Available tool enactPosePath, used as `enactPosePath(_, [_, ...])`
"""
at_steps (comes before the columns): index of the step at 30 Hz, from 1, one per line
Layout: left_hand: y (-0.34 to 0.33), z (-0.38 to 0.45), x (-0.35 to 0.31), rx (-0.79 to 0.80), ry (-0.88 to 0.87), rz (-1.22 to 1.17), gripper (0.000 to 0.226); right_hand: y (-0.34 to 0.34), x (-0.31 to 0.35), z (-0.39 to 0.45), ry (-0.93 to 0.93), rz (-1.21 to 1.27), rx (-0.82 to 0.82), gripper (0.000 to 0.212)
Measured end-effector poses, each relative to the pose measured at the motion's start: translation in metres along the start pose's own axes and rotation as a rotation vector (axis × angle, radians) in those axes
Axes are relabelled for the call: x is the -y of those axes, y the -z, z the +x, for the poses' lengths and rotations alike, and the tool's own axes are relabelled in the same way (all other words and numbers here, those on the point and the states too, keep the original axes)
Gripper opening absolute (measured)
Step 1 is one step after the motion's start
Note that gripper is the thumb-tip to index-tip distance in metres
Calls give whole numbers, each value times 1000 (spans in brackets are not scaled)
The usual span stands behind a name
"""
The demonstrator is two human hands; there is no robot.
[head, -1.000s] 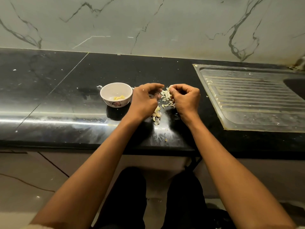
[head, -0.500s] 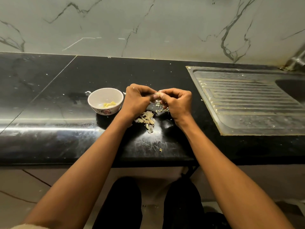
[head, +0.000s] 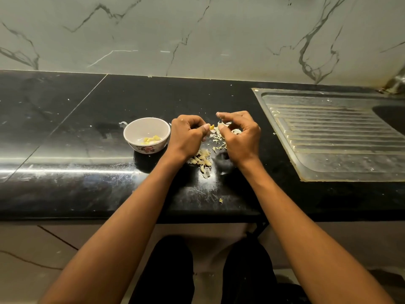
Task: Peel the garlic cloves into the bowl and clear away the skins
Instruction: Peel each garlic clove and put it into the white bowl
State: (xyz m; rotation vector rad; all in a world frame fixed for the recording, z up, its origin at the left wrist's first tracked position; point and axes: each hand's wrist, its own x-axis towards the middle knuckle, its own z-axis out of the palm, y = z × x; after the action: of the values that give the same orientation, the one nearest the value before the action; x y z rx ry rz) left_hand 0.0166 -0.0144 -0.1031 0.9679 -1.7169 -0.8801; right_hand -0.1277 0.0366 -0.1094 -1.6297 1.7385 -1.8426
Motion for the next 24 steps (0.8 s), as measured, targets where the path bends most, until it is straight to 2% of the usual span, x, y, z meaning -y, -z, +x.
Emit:
enactPosePath(2, [-2,0,1,31,-4,16,27,1,4,-3,19,51,36,12])
enactPosePath(4, [-4,0,1,60,4,23,25,0,5,-4,-17,47,72,7])
enactPosePath(8, [-6,1,1,85,14,-9,23,-3,3,-1,-97,33,92,12])
enactPosePath(15, [-7,4,3,91,37,-95,24,-2,1,0,-117,38,138,19])
enactPosePath(24, [-9,6,1,81,113,-281,13,0,0,-1,-125,59,132,18])
